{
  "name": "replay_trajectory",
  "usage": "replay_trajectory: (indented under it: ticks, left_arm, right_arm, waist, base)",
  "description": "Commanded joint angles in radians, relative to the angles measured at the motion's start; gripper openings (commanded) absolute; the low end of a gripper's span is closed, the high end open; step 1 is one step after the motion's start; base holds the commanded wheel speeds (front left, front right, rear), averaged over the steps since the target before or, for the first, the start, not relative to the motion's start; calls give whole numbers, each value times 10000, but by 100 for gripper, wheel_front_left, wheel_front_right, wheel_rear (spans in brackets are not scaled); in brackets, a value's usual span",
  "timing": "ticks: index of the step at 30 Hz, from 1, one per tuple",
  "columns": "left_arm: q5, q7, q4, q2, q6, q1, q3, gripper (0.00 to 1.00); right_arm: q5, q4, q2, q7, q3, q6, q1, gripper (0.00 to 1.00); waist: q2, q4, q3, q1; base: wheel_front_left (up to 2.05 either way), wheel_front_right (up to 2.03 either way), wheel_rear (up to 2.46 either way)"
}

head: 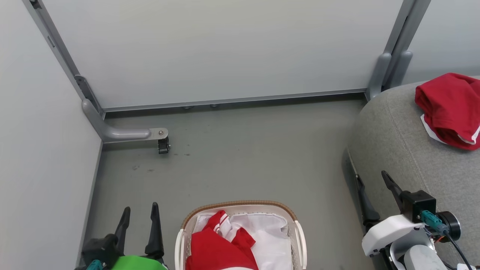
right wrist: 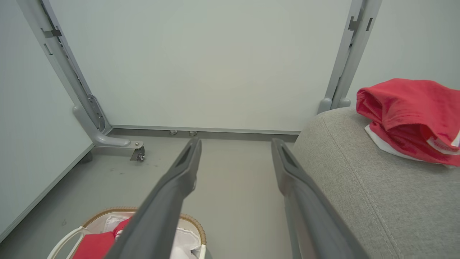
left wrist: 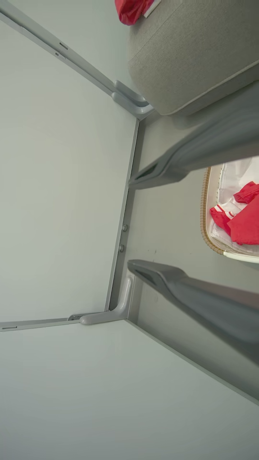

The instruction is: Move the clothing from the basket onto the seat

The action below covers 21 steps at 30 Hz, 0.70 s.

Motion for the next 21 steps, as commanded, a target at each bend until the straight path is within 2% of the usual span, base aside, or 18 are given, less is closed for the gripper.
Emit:
replay_trajectory:
  ticks: [1,21]
  left_arm:
    - [74,-5,33,5,36,131,-32,100]
    - [148,-5,223,4,-23,-166,-256,100]
  right_arm:
    - [-22,-25,-38,-20,-32,-14,110,100]
    - [33,-9,-37,-20,-80,-14,-39,100]
  waist:
    - [0,-14,0,1]
    - [0,-13,35,1]
  base:
    - [0,0,0]
    - [0,0,0]
